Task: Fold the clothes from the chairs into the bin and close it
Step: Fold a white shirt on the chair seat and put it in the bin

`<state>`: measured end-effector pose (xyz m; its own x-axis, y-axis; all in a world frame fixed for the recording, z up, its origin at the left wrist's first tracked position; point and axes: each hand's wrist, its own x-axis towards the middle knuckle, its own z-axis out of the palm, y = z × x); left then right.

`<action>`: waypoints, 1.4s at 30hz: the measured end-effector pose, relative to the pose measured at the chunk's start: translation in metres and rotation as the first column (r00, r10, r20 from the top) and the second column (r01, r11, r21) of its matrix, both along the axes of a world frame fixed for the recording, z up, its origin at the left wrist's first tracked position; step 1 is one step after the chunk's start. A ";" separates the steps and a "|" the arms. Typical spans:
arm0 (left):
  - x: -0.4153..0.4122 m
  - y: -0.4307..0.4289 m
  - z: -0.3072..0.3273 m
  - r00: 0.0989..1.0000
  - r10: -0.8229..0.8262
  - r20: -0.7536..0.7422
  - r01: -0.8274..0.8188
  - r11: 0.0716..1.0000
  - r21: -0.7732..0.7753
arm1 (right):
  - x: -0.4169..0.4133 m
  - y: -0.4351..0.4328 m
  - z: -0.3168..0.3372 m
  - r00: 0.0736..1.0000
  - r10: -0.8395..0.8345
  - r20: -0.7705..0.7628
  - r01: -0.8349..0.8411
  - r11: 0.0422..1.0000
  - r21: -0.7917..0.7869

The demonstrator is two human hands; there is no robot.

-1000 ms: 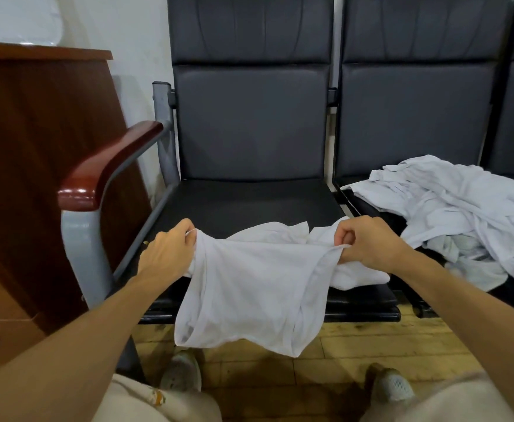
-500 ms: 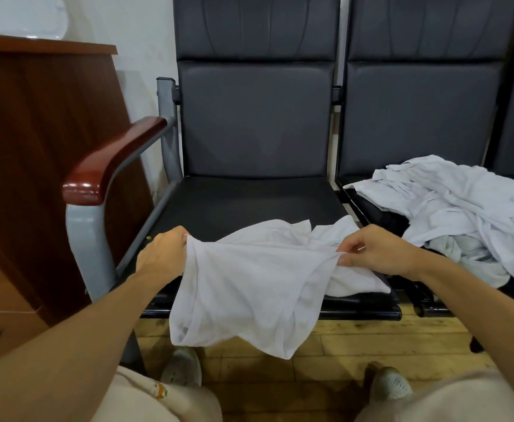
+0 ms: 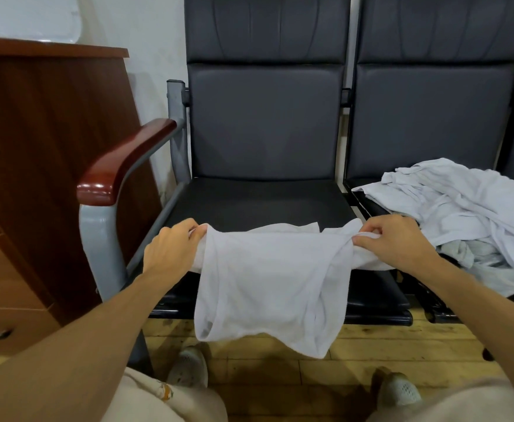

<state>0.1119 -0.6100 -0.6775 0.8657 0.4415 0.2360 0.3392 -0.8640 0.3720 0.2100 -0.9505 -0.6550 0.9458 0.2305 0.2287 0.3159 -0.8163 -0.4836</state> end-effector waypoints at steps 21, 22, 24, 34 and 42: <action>-0.038 -0.048 0.140 0.926 -0.055 0.373 0.098 0.991 -0.095 | -0.083 0.047 0.118 0.895 -0.100 0.435 -0.038 0.954 0.298; -0.041 -0.049 0.156 0.928 -0.066 0.366 0.102 0.992 -0.080 | -0.088 0.047 0.133 0.883 -0.114 0.456 -0.036 0.951 0.307; -0.047 -0.051 0.186 0.928 -0.136 0.346 0.165 0.985 -0.057 | -0.097 0.045 0.162 0.865 -0.142 0.482 -0.033 0.941 0.336; -0.080 -0.084 0.294 0.786 -0.286 0.548 0.526 0.775 -0.350 | -0.126 0.018 0.257 0.756 -0.313 0.575 -0.015 0.870 0.493; -0.086 -0.060 0.246 0.902 -0.200 0.382 0.242 0.968 -0.065 | -0.123 -0.009 0.222 0.896 -0.292 0.335 0.184 0.930 0.318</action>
